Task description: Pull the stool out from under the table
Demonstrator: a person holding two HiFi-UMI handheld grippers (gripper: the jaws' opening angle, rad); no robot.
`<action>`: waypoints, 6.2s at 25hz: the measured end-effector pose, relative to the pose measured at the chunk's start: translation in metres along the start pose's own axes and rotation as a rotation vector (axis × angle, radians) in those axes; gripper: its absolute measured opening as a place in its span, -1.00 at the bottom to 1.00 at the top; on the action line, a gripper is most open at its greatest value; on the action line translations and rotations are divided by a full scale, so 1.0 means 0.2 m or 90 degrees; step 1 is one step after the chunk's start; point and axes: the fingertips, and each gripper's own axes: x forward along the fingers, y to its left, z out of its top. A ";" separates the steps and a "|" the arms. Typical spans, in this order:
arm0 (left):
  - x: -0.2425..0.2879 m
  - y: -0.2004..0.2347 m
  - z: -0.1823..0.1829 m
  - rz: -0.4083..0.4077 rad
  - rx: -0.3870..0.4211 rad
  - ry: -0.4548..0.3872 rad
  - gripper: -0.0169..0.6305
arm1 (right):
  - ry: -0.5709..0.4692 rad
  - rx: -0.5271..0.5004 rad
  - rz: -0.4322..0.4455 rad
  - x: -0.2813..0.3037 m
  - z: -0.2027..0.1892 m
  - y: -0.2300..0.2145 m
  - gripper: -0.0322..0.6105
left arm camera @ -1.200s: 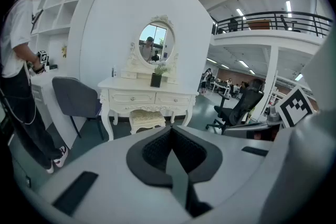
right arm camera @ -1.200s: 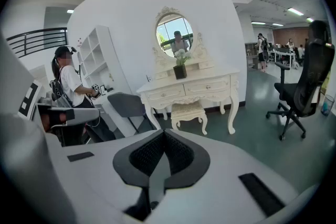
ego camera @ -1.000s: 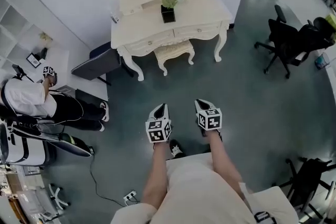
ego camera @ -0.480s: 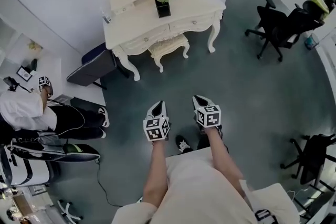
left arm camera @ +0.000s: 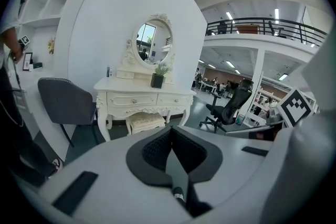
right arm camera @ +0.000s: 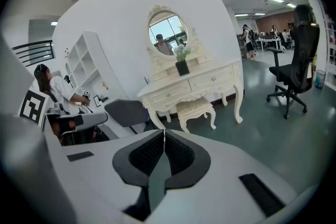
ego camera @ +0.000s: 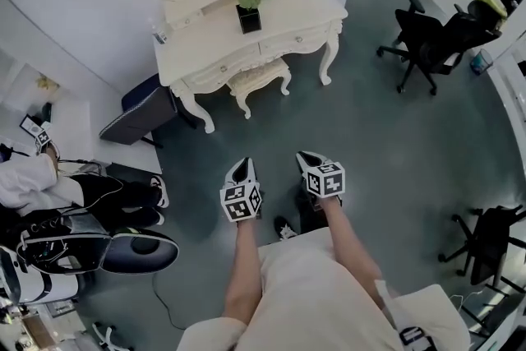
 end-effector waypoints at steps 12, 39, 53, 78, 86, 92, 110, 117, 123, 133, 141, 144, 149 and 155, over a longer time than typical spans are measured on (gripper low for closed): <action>0.28 0.03 0.20 0.012 0.000 -0.007 -0.90 | 0.006 -0.013 0.010 0.18 0.25 -0.16 -0.76; 0.99 0.07 0.54 0.090 0.015 0.008 -0.90 | 0.039 -0.046 0.056 0.63 0.74 -0.74 -0.76; 1.20 -0.01 0.42 0.101 0.014 0.065 -0.90 | 0.026 0.038 0.039 0.58 0.66 -1.09 -0.76; 1.81 0.65 0.07 0.118 -0.033 0.120 -0.90 | 0.131 -0.050 0.018 1.38 0.72 -1.34 -0.76; 2.03 0.86 -0.14 0.134 -0.055 0.123 -0.90 | 0.154 -0.073 0.027 1.74 0.64 -1.37 -0.76; 2.26 0.97 -0.37 0.148 -0.063 0.149 -0.90 | 0.145 -0.099 0.041 2.08 0.56 -1.44 -0.76; 2.66 1.31 -0.51 0.110 0.019 0.142 -0.90 | 0.089 0.003 0.022 2.59 0.49 -1.88 -0.77; 2.80 1.35 -0.65 0.073 0.012 0.154 -0.90 | 0.079 -0.055 0.067 2.84 0.40 -1.98 -0.76; 2.88 1.39 -0.83 0.030 0.074 0.167 -0.87 | 0.106 -0.101 0.075 3.03 0.22 -2.06 -0.75; 3.03 1.57 -1.18 0.104 0.060 0.229 -0.29 | 0.070 -0.124 0.067 3.25 0.21 -2.23 -0.18; 3.24 1.63 -1.15 0.123 0.051 0.187 0.13 | 0.144 -0.304 0.063 3.40 0.18 -2.37 0.00; 3.32 1.65 -1.12 0.116 0.054 0.184 0.18 | 0.185 -0.375 0.076 3.46 0.17 -2.40 0.02; 3.39 1.72 -1.15 0.122 0.040 0.197 0.19 | 0.238 -0.433 0.066 3.58 0.11 -2.42 0.02; 3.41 1.71 -1.18 0.108 0.048 0.223 0.09 | 0.250 -0.429 0.049 3.59 0.09 -2.39 -0.01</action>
